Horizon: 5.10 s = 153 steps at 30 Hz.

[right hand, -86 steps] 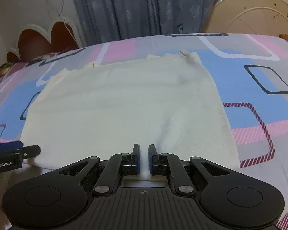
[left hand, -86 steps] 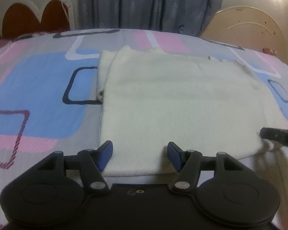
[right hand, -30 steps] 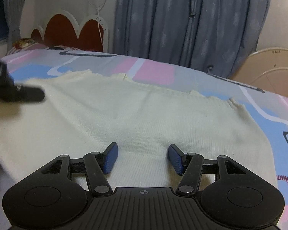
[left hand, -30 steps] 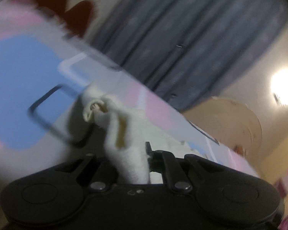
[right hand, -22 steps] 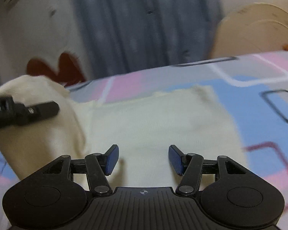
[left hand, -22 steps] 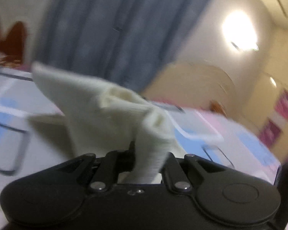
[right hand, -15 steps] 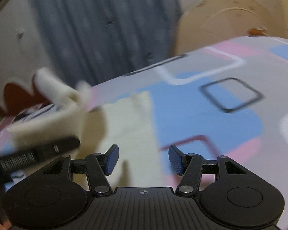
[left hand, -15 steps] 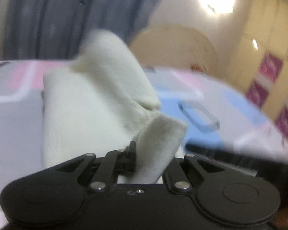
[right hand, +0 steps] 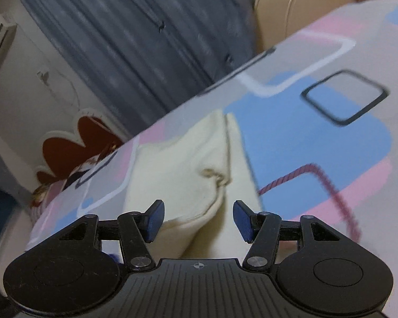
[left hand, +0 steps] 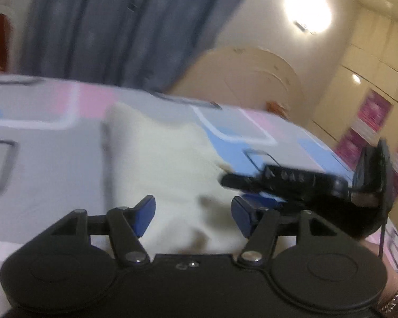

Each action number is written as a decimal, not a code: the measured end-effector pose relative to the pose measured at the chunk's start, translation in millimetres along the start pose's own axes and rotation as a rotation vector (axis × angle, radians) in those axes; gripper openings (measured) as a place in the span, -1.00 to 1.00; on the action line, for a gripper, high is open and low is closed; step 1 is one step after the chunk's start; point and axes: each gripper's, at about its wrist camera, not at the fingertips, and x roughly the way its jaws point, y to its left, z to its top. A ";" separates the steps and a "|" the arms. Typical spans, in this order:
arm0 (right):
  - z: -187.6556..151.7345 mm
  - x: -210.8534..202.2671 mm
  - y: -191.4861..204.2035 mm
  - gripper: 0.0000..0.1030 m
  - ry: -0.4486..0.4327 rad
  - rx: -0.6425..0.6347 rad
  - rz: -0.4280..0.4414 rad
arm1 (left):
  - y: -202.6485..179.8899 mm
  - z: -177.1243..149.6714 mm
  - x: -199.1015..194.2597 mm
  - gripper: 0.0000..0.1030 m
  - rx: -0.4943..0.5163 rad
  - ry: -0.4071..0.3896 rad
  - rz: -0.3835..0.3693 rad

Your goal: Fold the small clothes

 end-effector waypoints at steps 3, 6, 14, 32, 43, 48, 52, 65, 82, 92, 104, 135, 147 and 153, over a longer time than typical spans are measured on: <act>9.0 16.4 -3.4 0.11 0.009 0.049 0.026 | 23.6 11.5 -4.2 0.21 -0.057 -0.039 0.066; 15.6 26.6 -6.1 0.11 0.017 0.063 0.026 | 39.2 17.1 4.5 0.20 -0.060 -0.032 0.131; 15.8 45.9 0.4 -0.80 0.049 -0.016 -0.008 | 56.6 17.3 23.8 0.20 -0.080 0.008 0.174; 11.7 32.9 -21.0 -0.41 0.112 0.014 0.043 | 48.6 12.6 64.5 0.24 -0.078 0.082 0.121; 17.7 41.1 1.4 -0.85 0.085 -0.079 0.021 | 49.6 15.9 64.2 0.26 -0.085 0.078 0.127; 12.0 21.8 -5.9 -0.24 0.095 -0.126 -0.025 | 53.7 16.5 63.4 0.27 -0.098 0.073 0.128; 7.7 8.5 -34.4 -0.24 0.097 -0.021 -0.016 | 52.8 15.1 66.2 0.27 -0.097 0.075 0.131; 24.2 33.3 -43.4 -0.71 0.109 0.163 0.172 | 51.7 16.4 70.5 0.30 -0.087 0.078 0.133; 15.6 4.7 -24.8 -0.65 0.065 -0.072 -0.079 | 40.1 10.7 86.3 0.32 -0.114 0.135 0.120; -15.4 -35.6 -21.7 -0.60 0.112 -0.106 -0.138 | 36.1 -13.2 62.5 0.33 -0.053 0.153 0.135; -7.0 -54.1 0.3 -0.60 0.030 -0.192 -0.184 | 25.9 11.2 44.8 0.25 -0.067 0.101 0.113; 68.6 125.0 19.5 -0.61 0.076 -0.387 -0.258 | 79.6 72.5 165.6 0.37 -0.237 0.128 0.190; 79.4 142.4 21.9 -0.60 0.083 -0.411 -0.267 | 78.8 86.1 176.0 0.35 -0.213 0.121 0.234; 77.1 140.9 22.9 -0.60 0.077 -0.412 -0.286 | 83.4 86.4 181.9 0.39 -0.202 0.119 0.260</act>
